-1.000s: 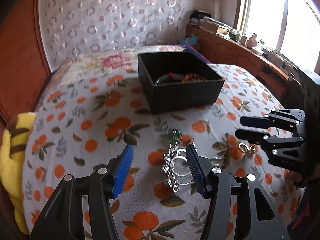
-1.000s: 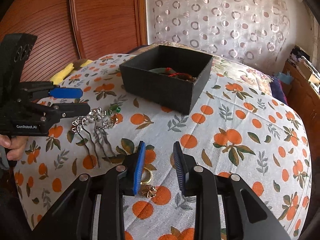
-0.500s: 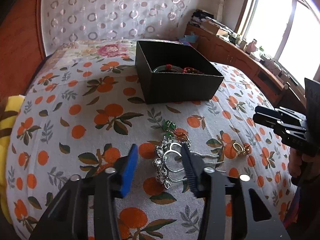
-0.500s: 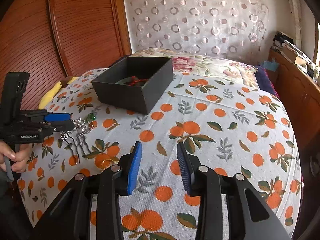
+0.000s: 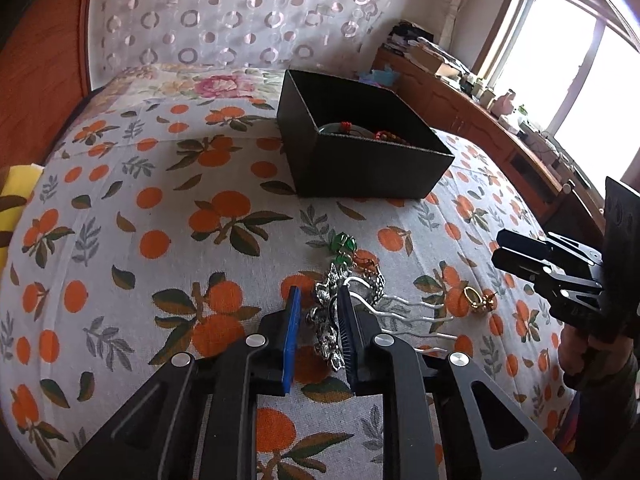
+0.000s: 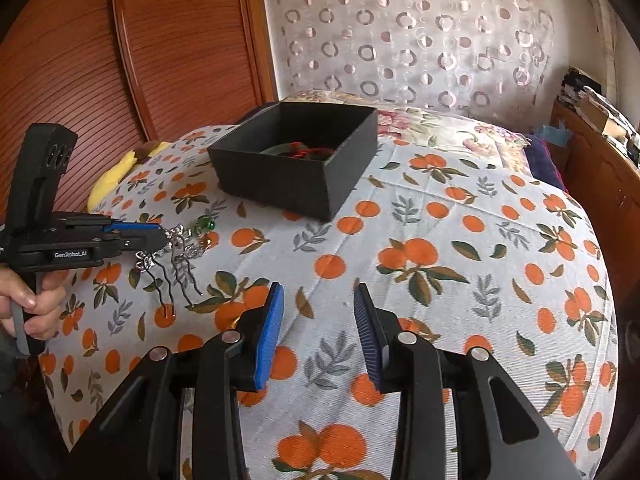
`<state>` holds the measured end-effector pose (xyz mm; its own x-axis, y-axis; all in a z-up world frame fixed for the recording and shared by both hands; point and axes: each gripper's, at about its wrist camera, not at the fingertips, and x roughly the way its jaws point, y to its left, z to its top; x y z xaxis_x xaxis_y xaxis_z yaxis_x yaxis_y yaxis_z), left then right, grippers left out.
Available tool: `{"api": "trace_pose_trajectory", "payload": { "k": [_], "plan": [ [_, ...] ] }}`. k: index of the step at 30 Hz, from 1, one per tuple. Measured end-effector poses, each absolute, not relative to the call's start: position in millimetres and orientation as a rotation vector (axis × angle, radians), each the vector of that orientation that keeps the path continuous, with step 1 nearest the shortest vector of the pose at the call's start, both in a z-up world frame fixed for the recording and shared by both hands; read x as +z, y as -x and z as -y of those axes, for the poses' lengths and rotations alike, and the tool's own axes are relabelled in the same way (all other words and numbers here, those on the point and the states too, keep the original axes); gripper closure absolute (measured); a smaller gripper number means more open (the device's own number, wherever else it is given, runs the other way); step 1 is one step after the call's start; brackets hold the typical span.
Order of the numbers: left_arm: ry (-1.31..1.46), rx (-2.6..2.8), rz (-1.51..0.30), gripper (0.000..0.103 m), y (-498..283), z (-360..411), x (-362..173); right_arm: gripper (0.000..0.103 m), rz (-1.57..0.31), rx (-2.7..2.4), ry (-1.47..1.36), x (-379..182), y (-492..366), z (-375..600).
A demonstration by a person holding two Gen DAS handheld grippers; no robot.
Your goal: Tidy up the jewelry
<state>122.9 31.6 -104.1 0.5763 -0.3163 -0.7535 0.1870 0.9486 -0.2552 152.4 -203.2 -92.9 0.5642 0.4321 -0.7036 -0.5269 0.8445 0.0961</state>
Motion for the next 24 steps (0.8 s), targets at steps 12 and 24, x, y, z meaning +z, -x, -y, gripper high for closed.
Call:
{"api": "trace_pose_trajectory", "payload": {
  "k": [12,24],
  "plan": [
    [0.013,-0.234,-0.785,0.093,-93.9,-24.3,-68.0,0.064,-0.799,0.605,0.150,-93.7,-152.3,179.6],
    [-0.008,-0.162,-0.731,0.094,-79.6,-49.6,-52.4,0.064,-0.831,0.733,0.199,-92.0,-167.6,108.3]
  ]
}}
